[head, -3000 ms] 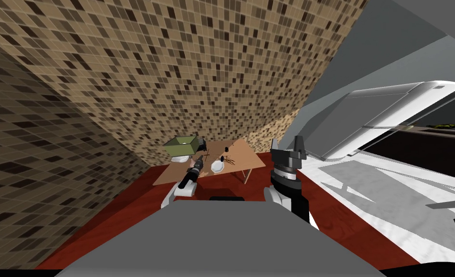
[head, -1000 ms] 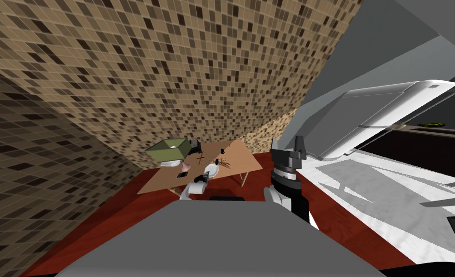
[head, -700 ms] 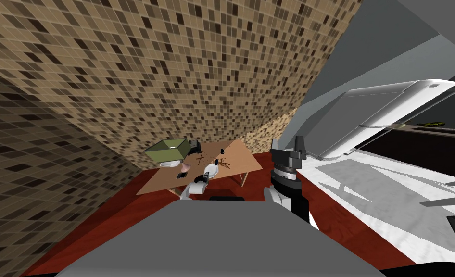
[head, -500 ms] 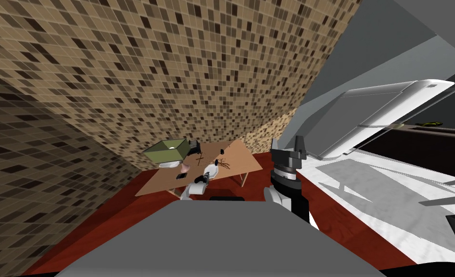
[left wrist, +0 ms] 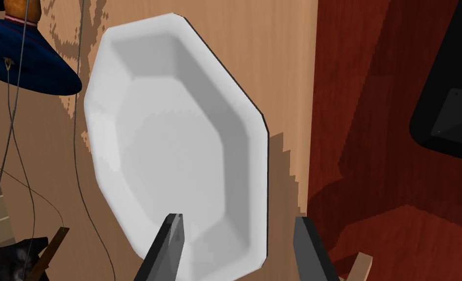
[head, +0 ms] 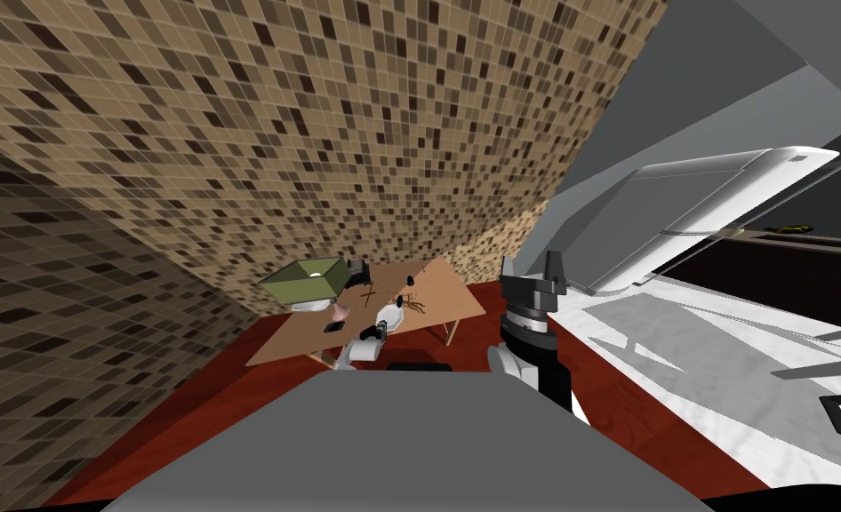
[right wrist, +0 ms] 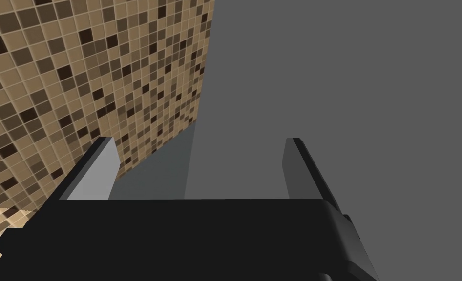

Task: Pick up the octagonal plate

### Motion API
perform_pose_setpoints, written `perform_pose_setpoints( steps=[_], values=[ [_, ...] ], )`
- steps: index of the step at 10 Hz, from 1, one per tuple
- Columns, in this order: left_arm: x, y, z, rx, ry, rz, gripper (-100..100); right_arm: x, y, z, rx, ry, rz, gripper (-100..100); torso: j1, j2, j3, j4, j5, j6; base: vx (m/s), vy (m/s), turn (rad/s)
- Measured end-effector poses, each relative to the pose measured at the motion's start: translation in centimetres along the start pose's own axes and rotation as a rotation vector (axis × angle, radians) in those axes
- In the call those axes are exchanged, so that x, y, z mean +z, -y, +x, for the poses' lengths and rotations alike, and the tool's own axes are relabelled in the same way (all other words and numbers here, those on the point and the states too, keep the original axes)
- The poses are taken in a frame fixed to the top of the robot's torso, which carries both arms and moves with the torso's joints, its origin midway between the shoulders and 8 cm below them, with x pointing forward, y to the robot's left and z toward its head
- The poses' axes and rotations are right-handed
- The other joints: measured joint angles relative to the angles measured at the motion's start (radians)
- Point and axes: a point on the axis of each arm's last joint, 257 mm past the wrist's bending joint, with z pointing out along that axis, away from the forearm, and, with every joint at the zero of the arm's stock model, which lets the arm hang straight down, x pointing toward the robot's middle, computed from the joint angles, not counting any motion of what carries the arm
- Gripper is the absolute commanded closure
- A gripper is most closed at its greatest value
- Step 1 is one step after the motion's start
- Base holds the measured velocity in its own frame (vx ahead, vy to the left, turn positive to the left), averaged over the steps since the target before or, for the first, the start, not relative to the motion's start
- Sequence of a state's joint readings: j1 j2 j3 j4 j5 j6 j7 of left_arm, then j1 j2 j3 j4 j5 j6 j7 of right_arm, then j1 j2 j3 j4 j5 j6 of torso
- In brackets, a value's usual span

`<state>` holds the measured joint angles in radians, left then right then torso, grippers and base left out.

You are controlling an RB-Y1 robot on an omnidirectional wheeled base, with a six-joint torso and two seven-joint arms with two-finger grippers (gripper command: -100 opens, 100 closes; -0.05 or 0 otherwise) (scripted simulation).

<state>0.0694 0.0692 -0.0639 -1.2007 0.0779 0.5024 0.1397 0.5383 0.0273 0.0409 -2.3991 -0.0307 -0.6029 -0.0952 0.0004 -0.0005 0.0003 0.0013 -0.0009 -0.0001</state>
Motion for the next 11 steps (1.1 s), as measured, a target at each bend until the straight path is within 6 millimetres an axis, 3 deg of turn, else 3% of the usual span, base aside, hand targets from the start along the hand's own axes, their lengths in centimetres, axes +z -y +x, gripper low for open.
perform_pose_setpoints(
  steps=[1,3,4,5,10,11],
  values=[
    [0.0,-1.2,0.0,-0.004,0.001,-0.023,100,0.0,0.0,0.0,0.0,0.0,0.0,0,0.0,-0.002,0.002,0.006,-0.003,0.001,-0.008,-0.003,0.003],
    [0.0,-1.1,0.0,-0.004,0.001,-0.021,100,0.0,0.0,0.0,0.0,0.0,0.0,0,0.001,-0.004,0.0,0.005,-0.002,0.001,0.0,0.0,0.0],
    [0.0,-0.7,0.0,-0.002,0.0,-0.013,0,0.0,0.0,0.0,0.0,0.0,0.0,0,0.001,-0.004,-0.001,0.002,-0.001,0.001,0.0,0.0,0.0],
    [0.0,-0.6,0.0,-0.002,0.0,-0.011,100,0.0,0.0,0.0,0.0,0.0,0.0,0,0.002,-0.005,-0.002,0.002,-0.001,0.001,-0.008,0.001,0.013],
    [-1.1,1.1,0.3,0.007,-0.004,0.006,100,0.0,0.0,0.0,0.0,0.0,0.0,0,0.001,-0.002,0.001,0.003,-0.002,0.001,-0.02,-0.002,0.013],
    [-1.1,1.1,0.3,0.007,-0.004,0.004,0,0.0,0.0,0.0,0.0,0.0,0.0,0,0.001,-0.002,0.0,0.003,-0.002,0.001,0.0,0.0,0.0]
  ],
)
